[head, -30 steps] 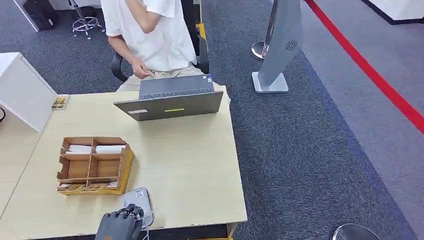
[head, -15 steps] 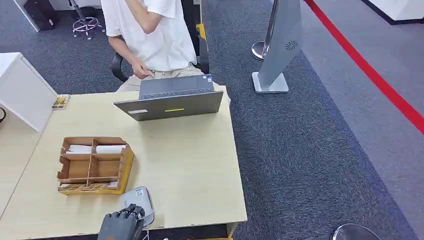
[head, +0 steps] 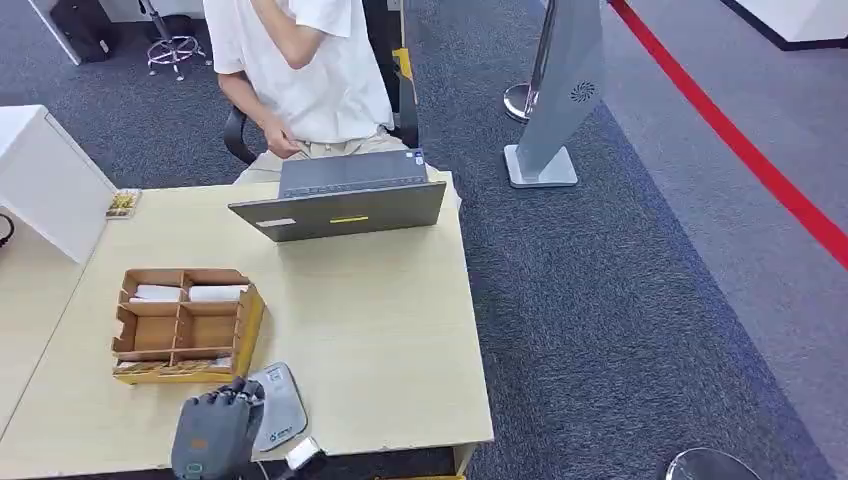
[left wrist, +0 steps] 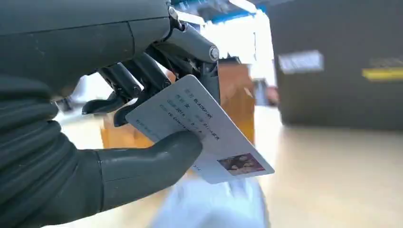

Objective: Pass the card to the sensor for recognition and then transmit it.

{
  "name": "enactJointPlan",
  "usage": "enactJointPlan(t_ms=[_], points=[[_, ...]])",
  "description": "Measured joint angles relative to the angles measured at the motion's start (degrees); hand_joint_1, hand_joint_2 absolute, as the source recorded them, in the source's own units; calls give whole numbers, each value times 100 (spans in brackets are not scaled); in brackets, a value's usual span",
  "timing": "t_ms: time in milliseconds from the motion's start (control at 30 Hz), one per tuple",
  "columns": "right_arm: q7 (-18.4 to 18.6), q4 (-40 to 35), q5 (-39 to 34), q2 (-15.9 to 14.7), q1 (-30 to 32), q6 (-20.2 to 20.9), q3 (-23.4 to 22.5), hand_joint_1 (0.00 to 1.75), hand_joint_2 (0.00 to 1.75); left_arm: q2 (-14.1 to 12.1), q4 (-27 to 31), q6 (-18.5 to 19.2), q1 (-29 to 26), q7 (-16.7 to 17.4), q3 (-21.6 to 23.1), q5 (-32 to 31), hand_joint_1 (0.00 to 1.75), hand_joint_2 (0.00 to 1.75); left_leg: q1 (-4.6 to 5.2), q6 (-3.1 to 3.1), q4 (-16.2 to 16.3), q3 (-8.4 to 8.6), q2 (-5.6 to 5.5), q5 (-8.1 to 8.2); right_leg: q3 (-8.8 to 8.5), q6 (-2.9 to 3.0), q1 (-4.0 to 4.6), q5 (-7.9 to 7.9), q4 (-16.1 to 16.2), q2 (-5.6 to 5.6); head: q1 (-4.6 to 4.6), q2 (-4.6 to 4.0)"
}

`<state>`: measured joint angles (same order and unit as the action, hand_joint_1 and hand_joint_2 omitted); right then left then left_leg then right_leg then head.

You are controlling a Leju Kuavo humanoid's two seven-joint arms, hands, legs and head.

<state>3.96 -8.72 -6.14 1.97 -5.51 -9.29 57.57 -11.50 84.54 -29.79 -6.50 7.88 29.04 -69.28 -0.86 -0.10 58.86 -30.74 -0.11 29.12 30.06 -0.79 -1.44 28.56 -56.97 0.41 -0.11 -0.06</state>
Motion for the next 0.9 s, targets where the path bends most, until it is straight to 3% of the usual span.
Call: enactJointPlan(t_ms=[67,233,500,700,900], points=[[20,0,18,0,-25,22,51,0,175,61,53,114,222,-349,-446,-128,175,175,0,2,-1,-2,-2,-3,1,3,1,-4,-2,-2,0,2],[28,0,131,0,-65,120,166,0,175,112,83,-77,599,-526,-1047,-488,175,175,0,2,0,-14,-5,-10,13,0,0,-8,-2,-3,2,2],[103,0,289,22,-183,260,341,0,175,-207,-142,-491,1860,-722,-1682,-722,175,175,-6,-7,0,-21,-11,-24,19,12,6,-19,-4,-4,0,0],[103,0,359,24,-231,332,442,0,175,-359,-485,-664,2589,-760,-1870,-1074,175,175,-15,-8,2,-29,-14,-29,24,12,14,-20,-4,-7,4,2],[118,0,391,24,-264,413,492,0,175,-488,-1223,-605,3483,-703,-1879,-1395,175,175,-16,-8,1,-29,-10,-33,28,12,14,-30,-4,-2,-4,2]])
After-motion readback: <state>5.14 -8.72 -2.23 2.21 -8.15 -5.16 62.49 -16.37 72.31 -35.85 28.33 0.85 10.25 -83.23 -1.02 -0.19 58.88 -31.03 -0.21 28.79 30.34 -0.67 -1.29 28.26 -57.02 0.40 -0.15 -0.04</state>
